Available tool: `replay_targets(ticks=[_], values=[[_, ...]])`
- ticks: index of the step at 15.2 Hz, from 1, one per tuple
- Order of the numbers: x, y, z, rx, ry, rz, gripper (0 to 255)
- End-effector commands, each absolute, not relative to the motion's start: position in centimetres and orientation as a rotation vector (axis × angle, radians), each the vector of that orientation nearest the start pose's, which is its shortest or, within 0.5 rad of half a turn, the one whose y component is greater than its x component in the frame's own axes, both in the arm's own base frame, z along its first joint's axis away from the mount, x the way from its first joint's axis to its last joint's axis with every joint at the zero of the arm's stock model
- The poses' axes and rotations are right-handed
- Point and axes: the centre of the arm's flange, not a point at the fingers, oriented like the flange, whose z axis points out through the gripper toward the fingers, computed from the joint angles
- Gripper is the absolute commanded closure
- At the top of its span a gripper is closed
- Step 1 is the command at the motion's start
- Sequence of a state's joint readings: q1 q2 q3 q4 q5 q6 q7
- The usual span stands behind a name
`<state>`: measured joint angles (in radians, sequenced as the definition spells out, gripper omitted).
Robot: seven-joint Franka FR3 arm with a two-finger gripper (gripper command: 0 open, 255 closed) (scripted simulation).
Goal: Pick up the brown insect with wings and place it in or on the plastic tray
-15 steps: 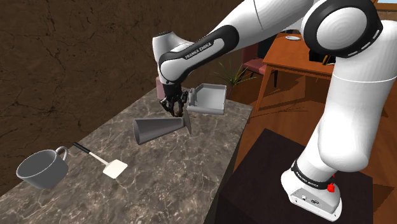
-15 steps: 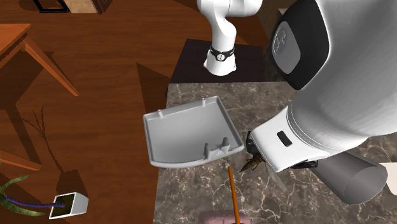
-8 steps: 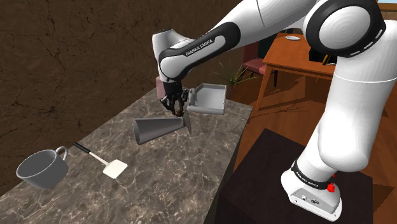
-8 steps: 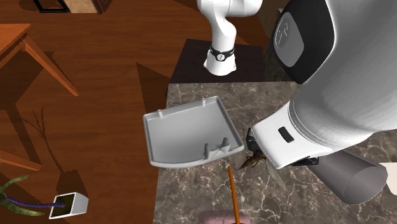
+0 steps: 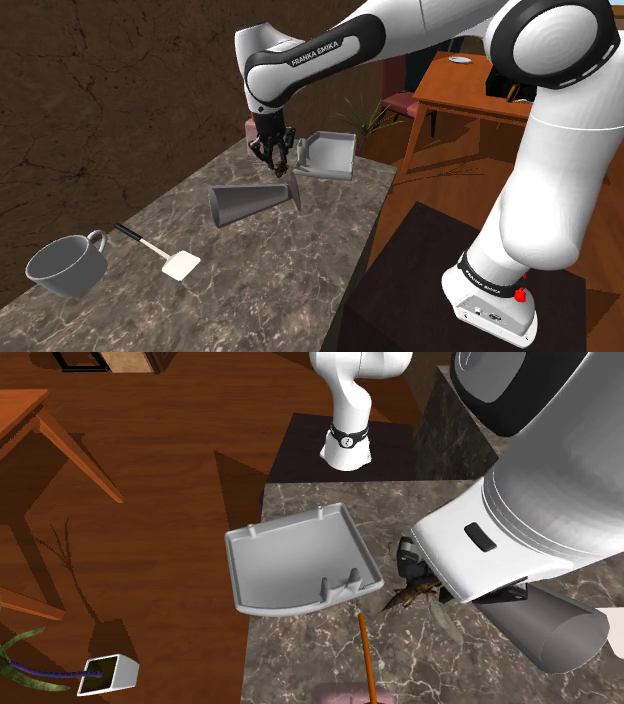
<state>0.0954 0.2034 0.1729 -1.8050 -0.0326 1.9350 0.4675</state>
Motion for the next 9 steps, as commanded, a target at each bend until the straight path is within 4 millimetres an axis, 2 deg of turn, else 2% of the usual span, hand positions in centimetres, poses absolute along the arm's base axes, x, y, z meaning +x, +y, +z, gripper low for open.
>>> replay_targets(ticks=[1, 9], values=[[58.7, 15.4, 43.6, -3.147, 0.298, 0.107, 255], [58.7, 15.4, 47.9, -3.147, 0.298, 0.107, 255]])
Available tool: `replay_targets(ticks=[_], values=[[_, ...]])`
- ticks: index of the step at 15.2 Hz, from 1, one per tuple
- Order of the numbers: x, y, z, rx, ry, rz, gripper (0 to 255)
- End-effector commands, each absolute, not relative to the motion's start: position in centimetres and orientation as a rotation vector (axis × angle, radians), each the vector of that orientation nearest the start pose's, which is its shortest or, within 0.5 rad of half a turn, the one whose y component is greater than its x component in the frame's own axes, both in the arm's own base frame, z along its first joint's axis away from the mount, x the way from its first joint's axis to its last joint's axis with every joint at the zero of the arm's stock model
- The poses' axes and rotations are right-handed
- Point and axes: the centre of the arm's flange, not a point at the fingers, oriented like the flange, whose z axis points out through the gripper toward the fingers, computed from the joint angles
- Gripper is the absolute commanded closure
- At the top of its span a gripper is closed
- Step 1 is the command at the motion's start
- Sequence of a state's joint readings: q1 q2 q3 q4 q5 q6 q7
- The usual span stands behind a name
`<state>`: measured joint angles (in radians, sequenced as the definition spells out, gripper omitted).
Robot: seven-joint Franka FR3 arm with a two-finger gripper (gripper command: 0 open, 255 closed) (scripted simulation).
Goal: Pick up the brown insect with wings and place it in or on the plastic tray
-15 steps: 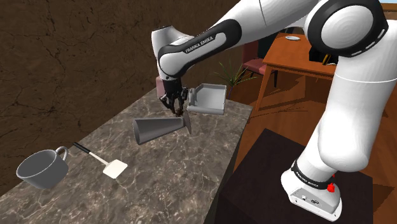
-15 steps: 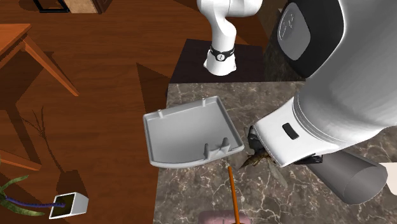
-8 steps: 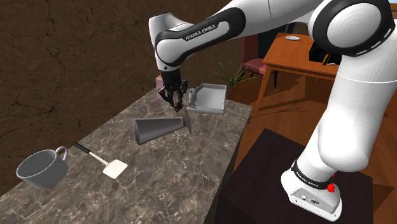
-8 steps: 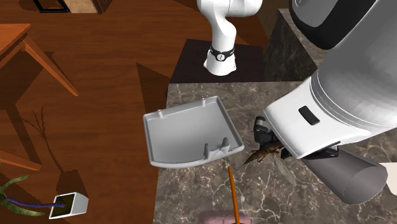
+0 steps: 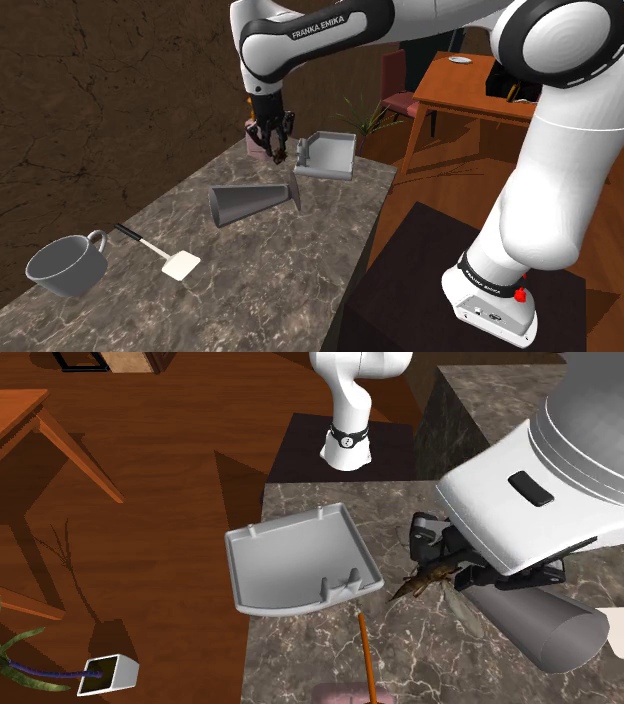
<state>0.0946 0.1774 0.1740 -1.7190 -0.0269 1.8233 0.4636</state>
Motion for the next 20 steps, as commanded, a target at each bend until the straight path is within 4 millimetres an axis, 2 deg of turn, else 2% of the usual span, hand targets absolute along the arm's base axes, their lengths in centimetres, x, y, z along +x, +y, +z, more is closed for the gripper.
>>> replay_targets(ticks=[1, 12, 20], values=[[58.7, 15.4, 48.4, -3.147, 0.298, 0.107, 255], [58.7, 15.4, 53.8, -3.147, 0.298, 0.107, 255], [56.3, 5.1, 54.7, -3.147, 0.298, 0.107, 255]])
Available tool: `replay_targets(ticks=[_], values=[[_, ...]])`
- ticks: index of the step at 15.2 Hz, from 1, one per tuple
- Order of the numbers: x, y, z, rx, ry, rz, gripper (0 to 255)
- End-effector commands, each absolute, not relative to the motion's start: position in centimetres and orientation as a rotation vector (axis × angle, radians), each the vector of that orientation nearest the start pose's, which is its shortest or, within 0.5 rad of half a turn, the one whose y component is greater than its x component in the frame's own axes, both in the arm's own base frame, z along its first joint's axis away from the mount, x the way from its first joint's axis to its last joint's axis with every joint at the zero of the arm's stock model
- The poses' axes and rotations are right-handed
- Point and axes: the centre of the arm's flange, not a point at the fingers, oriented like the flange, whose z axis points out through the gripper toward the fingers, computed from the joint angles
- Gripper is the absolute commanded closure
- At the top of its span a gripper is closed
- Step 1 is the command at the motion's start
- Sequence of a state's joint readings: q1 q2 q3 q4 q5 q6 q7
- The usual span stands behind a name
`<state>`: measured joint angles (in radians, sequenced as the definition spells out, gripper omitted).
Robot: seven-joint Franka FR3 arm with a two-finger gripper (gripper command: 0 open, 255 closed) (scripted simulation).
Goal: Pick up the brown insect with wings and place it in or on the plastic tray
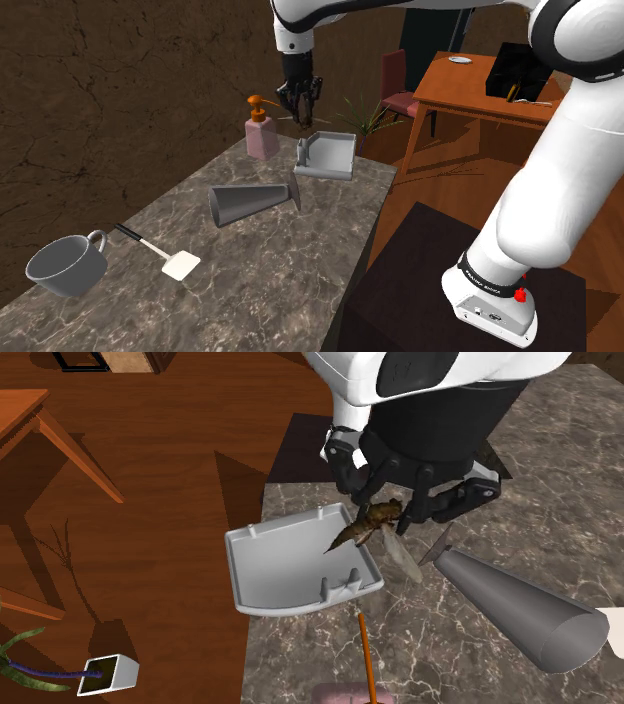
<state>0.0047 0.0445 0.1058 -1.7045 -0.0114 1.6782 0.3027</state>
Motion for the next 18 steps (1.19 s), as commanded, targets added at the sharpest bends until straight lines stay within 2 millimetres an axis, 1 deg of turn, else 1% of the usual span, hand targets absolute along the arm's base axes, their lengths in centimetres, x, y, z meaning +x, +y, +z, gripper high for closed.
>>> replay_targets(ticks=[1, 5, 6, 18], values=[[56.0, 3.8, 54.8, -3.147, 0.298, 0.107, 255], [54.8, -1.3, 55.3, -3.147, 0.298, 0.107, 255], [54.4, -2.9, 55.4, -3.147, 0.298, 0.107, 255], [54.4, -2.9, 49.1, -3.147, 0.298, 0.107, 255]])
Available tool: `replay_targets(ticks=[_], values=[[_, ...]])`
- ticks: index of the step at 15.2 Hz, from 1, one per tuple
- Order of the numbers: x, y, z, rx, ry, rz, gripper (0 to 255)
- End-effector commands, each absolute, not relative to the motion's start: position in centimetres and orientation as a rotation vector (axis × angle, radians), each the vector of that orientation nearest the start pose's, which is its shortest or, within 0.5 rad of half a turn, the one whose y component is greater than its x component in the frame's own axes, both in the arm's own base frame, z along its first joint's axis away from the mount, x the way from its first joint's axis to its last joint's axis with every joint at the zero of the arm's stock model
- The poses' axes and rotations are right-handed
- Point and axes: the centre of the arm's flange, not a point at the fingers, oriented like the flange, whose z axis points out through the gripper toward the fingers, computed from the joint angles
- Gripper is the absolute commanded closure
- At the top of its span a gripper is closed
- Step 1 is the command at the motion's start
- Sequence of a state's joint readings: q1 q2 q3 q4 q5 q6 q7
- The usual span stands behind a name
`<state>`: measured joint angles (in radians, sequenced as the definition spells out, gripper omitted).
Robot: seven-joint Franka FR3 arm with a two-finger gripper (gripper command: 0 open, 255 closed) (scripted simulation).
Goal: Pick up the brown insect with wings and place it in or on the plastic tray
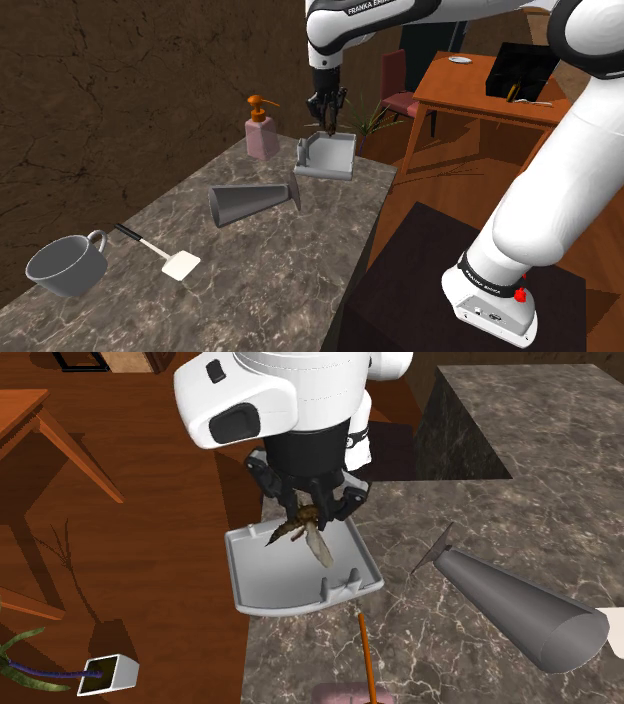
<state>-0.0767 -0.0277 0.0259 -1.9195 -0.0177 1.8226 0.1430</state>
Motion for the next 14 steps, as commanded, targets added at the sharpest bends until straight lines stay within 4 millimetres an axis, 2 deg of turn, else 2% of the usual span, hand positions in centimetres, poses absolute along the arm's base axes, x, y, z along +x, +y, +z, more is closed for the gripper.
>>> replay_targets(ticks=[1, 4, 12, 13, 14], values=[[54.4, -2.9, 48.6, -3.147, 0.298, 0.107, 255], [54.4, -2.9, 46.8, -3.147, 0.298, 0.107, 255], [54.4, -2.9, 46.8, -3.147, 0.298, 0.107, 255], [54.4, -2.9, 46.8, -3.147, 0.298, 0.107, 0], [54.4, -2.9, 46.8, -3.147, 0.298, 0.107, 0]])
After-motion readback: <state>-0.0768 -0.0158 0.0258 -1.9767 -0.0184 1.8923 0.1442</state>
